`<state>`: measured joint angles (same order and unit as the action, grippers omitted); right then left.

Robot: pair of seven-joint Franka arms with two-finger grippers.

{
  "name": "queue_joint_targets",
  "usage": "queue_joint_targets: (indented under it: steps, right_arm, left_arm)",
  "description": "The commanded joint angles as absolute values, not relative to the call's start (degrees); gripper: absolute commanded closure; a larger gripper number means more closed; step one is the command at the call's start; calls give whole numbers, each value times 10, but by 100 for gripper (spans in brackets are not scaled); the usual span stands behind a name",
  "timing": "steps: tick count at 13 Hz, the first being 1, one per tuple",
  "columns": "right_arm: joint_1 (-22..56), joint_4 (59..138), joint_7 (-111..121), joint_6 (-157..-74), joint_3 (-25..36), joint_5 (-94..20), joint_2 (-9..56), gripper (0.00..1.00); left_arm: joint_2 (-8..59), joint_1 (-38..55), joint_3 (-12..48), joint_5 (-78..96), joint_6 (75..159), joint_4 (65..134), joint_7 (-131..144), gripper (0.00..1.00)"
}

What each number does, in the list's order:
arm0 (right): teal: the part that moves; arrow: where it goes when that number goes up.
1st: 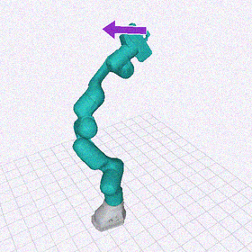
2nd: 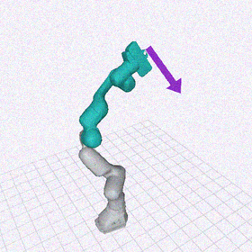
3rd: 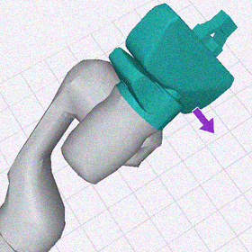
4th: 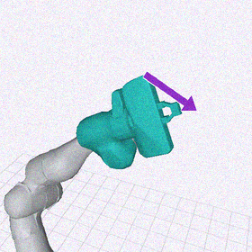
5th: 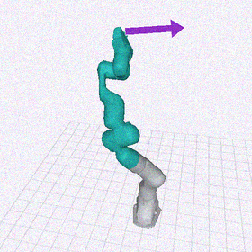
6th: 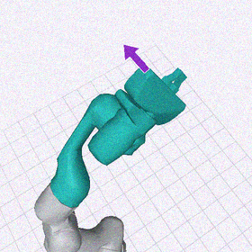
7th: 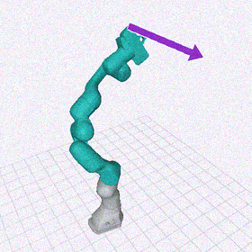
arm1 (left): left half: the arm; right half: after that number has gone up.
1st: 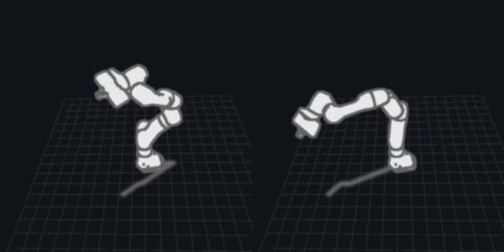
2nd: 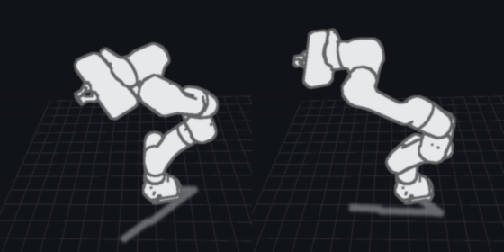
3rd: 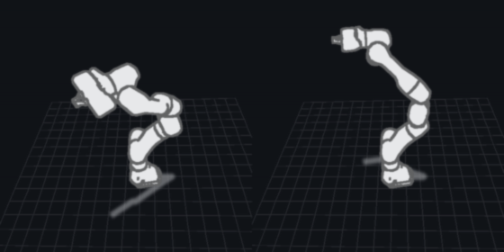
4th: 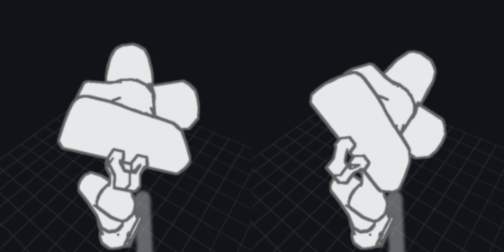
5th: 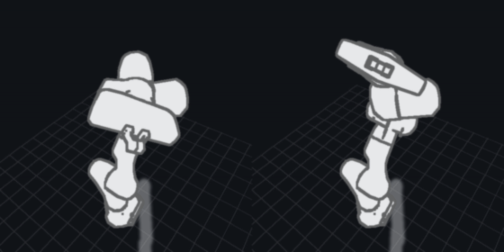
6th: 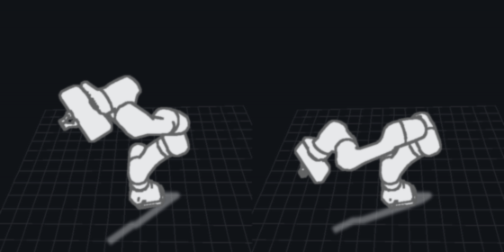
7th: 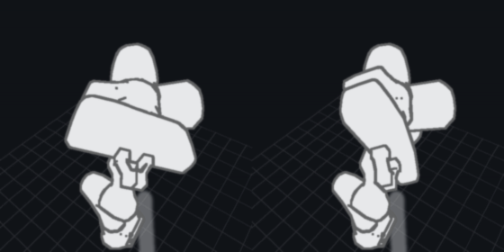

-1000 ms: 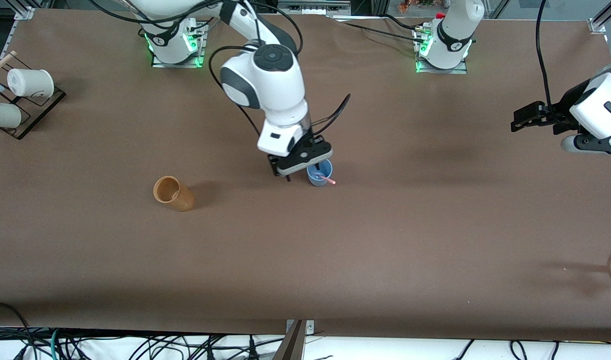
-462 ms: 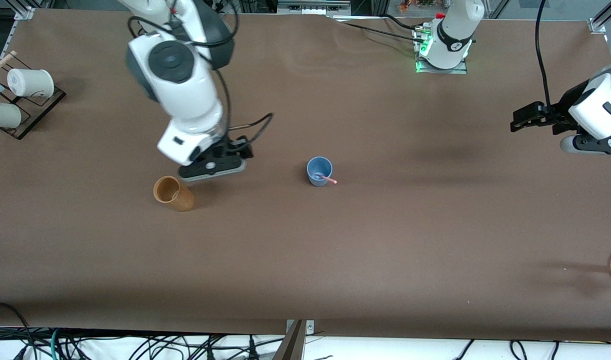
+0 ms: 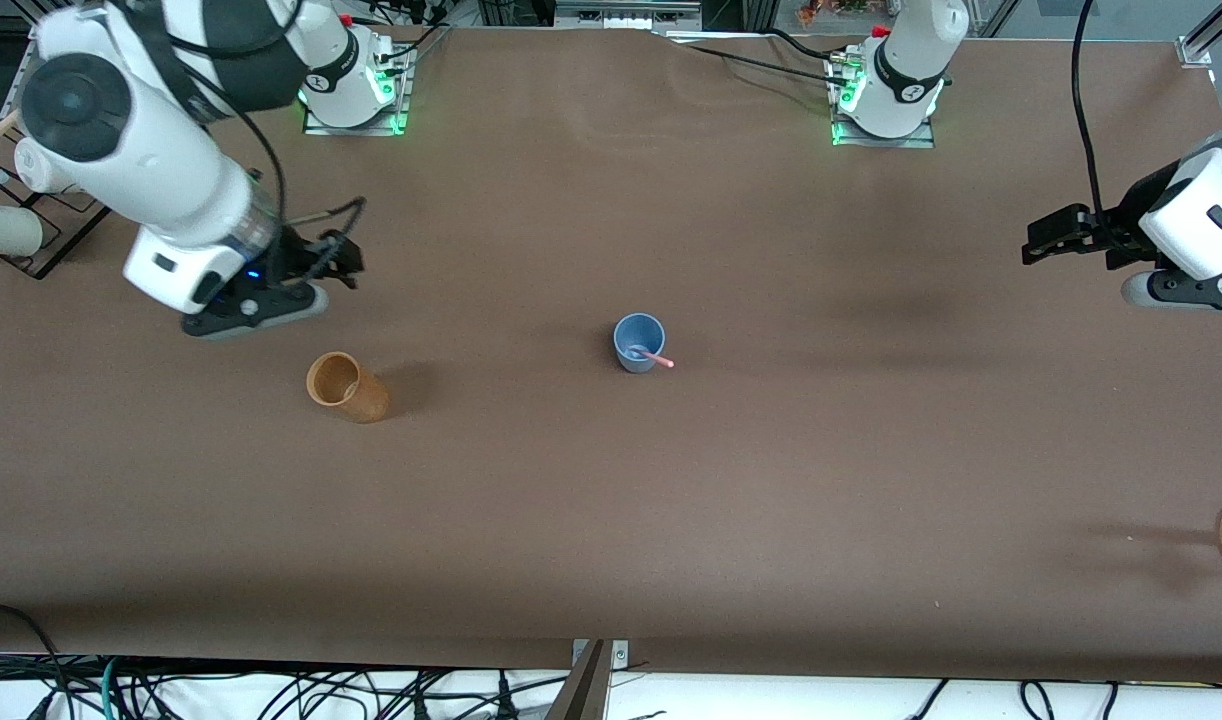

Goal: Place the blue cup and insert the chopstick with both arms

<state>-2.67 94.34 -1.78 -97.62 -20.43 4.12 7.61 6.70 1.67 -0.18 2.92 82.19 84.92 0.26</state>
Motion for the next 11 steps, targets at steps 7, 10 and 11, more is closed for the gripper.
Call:
queue_joint_targets:
  steps: [7,10,11]
  right_arm:
    - [-29,980,100,-964,-126,-15,17,0]
    - [-29,979,102,-964,-126,-14,16,0]
    - [-29,980,102,-962,-126,-14,15,0]
  left_arm:
    - [57,17,0,16,831,860,-2,0]
    - [57,16,0,16,831,860,-2,0]
    - [57,16,0,16,831,860,-3,0]
